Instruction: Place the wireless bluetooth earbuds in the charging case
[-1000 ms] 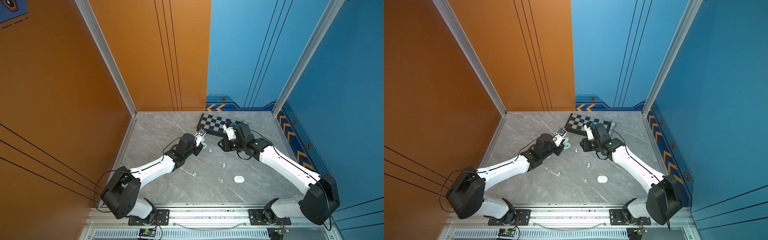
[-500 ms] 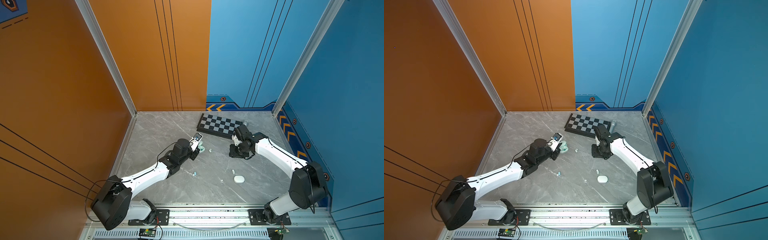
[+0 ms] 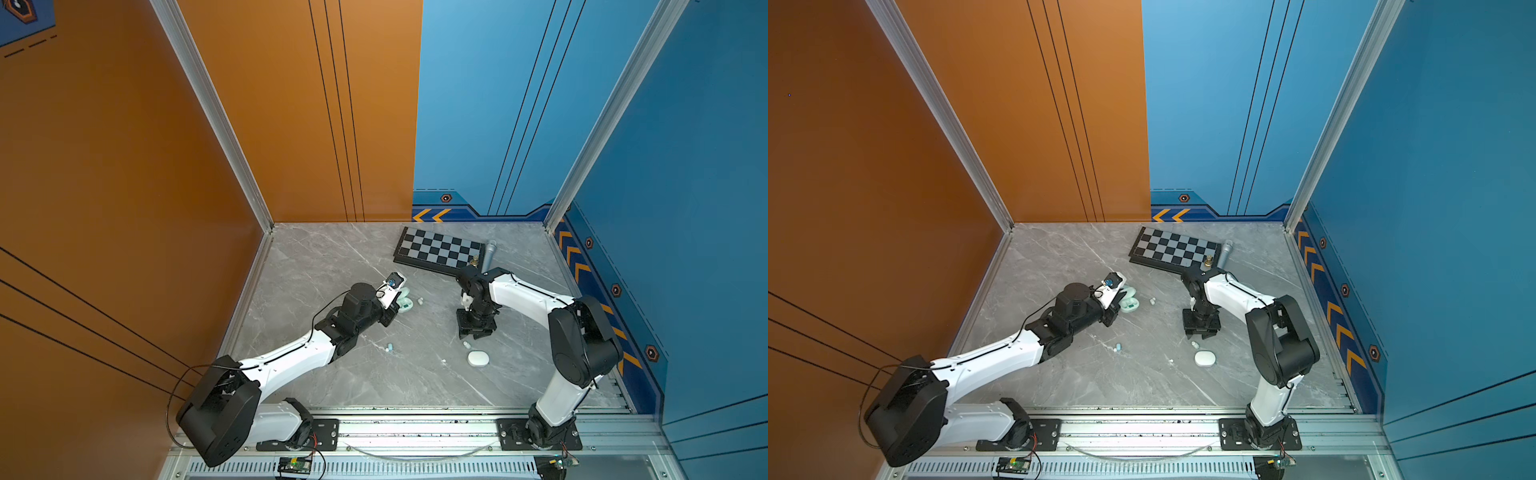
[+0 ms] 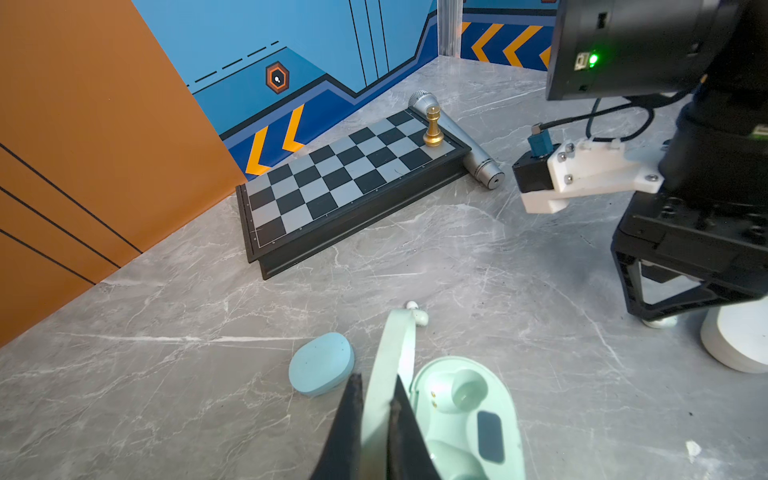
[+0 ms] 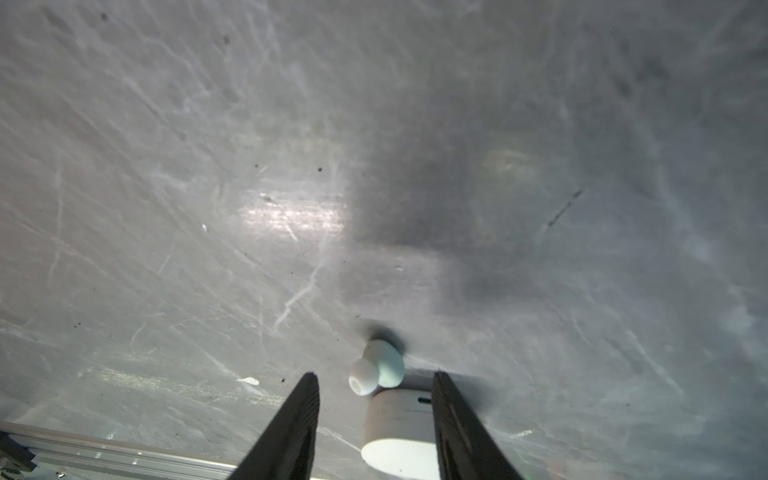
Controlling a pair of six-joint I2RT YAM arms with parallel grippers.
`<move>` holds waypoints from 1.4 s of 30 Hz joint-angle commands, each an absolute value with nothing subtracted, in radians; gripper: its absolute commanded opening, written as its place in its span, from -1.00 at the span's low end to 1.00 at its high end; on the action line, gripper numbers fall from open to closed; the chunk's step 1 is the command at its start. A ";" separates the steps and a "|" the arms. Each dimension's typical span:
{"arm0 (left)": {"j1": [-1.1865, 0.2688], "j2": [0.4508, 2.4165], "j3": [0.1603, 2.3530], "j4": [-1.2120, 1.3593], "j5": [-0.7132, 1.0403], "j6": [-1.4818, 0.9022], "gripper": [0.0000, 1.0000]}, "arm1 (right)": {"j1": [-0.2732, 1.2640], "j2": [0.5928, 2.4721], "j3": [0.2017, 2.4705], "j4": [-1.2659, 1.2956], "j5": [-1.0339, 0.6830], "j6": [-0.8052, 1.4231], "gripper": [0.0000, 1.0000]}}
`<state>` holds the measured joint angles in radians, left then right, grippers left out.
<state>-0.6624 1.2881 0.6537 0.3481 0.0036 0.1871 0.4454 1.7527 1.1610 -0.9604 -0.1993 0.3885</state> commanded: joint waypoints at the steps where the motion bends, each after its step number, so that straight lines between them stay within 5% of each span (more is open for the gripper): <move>1: -0.669 1.277 0.640 0.383 0.020 0.189 -1.00 | 0.457 1.783 1.151 -1.002 -0.210 0.379 -0.04; 17: -0.666 1.279 0.635 0.396 0.000 0.187 -1.00 | 0.509 1.891 1.193 -1.067 -0.138 0.379 -0.22; 29: -0.653 1.258 0.623 0.396 -0.008 0.189 -1.00 | 0.521 1.984 1.294 -1.110 -0.062 0.359 -0.63; 42: -0.639 1.242 0.617 0.395 -0.015 0.186 -1.00 | 0.660 2.110 1.549 -1.158 0.065 0.165 -0.58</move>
